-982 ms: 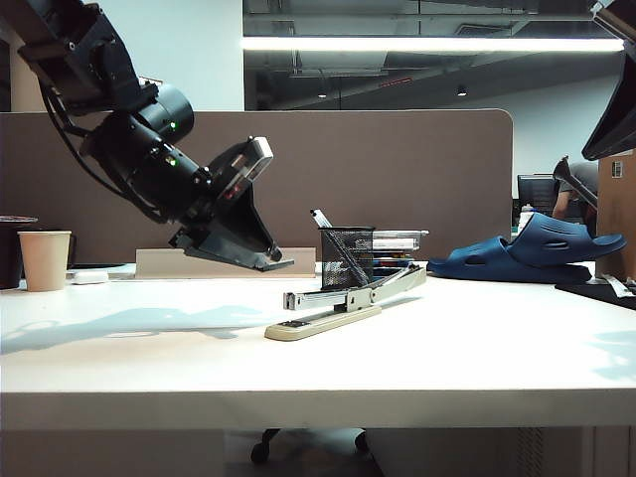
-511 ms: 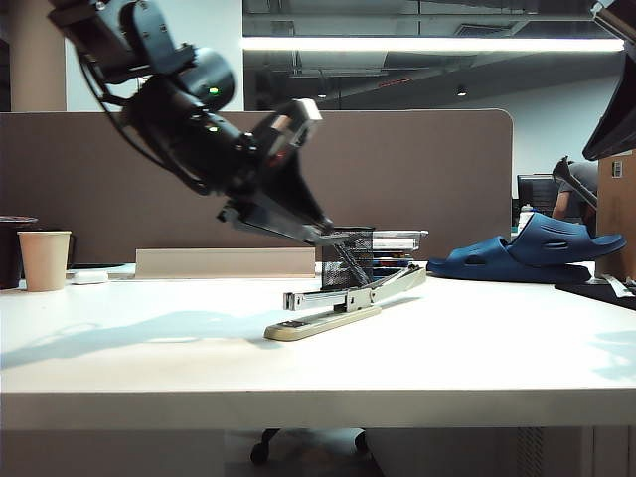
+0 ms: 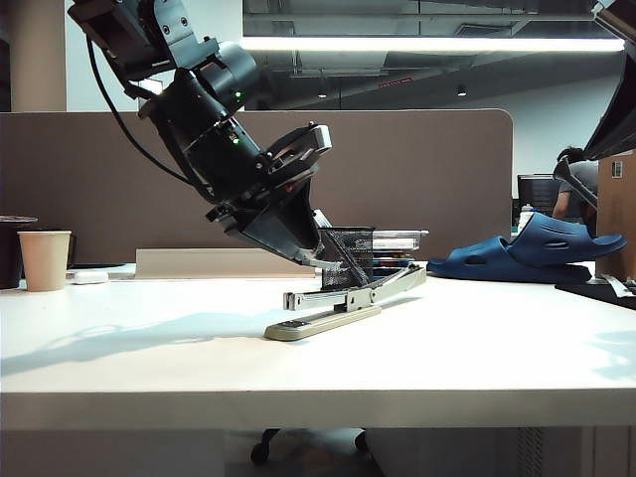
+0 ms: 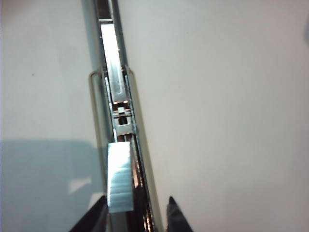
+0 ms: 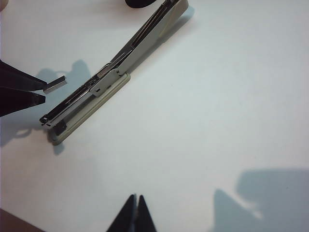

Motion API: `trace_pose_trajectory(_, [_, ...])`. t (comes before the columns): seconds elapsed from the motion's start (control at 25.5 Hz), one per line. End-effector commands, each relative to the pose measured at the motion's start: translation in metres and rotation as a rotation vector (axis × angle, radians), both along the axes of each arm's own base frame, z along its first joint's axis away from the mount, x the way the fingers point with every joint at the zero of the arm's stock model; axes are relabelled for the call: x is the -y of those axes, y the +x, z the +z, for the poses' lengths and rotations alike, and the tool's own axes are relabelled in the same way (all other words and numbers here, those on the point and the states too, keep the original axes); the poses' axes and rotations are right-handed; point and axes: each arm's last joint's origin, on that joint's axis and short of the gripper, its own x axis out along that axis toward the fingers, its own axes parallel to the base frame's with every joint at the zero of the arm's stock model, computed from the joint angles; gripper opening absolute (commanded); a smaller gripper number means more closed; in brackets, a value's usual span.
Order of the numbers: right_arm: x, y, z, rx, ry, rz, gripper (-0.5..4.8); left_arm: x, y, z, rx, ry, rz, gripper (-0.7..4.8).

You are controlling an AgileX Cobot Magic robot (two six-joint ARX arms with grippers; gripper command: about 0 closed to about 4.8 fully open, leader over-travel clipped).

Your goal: Pick up a set of staples and put them into the open stapler.

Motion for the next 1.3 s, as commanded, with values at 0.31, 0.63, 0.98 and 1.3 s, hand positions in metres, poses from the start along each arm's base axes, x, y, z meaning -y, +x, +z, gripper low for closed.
trace_pose_trajectory(0.31, [0.0, 0.001, 0.004, 0.026, -0.001, 0.003, -0.05, 0.0, -0.003, 0.0, -0.051, -0.012, 0.001, 1.52])
trace_pose_trajectory(0.63, [0.0, 0.001, 0.004, 0.026, -0.001, 0.003, -0.05, 0.008, -0.009, -0.001, -0.062, -0.008, -0.025, 1.52])
trace_pose_trajectory(0.98, [0.0, 0.001, 0.004, 0.025, -0.001, 0.004, -0.05, 0.008, -0.006, -0.003, -0.025, 0.051, 0.025, 1.52])
trace_pose_trajectory(1.3, [0.0, 0.001, 0.004, 0.025, -0.001, 0.004, -0.05, 0.007, -0.007, -0.013, -0.076, 0.07, 0.022, 0.79])
